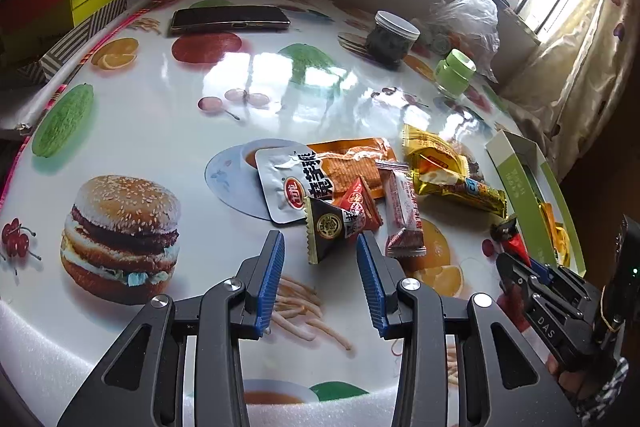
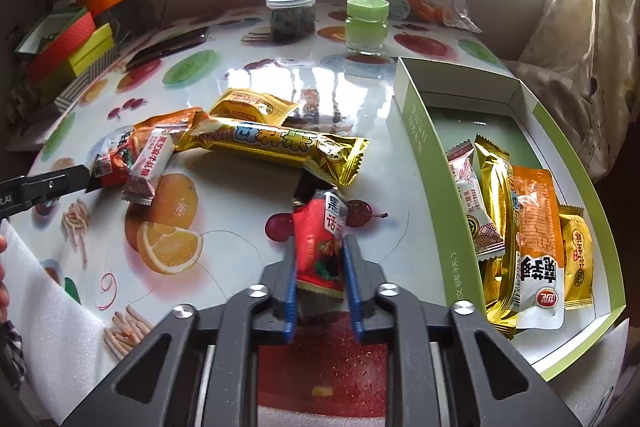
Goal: Organize snacks
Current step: 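Grasp the small red packet with the right gripper while the left moves to the pile, then grasp the black triangular packet with the left gripper while the right holds the red packet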
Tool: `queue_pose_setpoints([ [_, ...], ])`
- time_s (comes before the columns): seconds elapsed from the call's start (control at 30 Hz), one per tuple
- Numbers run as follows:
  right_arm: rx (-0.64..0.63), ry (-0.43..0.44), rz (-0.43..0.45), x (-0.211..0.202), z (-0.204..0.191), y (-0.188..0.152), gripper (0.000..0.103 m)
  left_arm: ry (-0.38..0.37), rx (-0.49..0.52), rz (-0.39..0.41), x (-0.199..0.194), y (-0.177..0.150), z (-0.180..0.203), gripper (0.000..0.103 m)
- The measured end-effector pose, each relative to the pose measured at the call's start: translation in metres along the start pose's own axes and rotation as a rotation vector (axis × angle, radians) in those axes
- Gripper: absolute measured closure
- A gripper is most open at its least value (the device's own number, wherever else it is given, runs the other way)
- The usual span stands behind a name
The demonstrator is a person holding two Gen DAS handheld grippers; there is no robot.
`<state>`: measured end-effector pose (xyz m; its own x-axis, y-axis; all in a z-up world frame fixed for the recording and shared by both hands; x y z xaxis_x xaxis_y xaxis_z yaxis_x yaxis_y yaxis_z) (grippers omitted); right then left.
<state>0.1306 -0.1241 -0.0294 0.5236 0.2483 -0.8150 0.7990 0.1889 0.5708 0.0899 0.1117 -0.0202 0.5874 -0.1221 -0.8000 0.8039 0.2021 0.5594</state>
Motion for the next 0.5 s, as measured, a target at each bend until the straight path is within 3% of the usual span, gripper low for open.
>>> queue_pose_setpoints([
  [0.17, -0.003, 0.01, 0.003, -0.002, -0.001, -0.003, 0.094, -0.04, -0.004, -0.004, 0.004, 0.002, 0.005, 0.064],
  [0.5, -0.009, 0.037, 0.003, -0.005, -0.007, -0.008, 0.095, -0.11, 0.064, -0.028, 0.003, -0.009, 0.03, 0.064],
])
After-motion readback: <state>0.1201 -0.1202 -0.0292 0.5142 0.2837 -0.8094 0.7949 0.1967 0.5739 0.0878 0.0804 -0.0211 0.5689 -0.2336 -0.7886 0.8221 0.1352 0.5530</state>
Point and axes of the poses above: each gripper's, at about its wrist camera, not at the fingertips, and x roughly the way its jaws point, z to its right, y to its top, the point moved 5 cm from there along x, roughly the way its jaws point, and after that the axes turned 7 degrees about x, right-handed, at the moved point
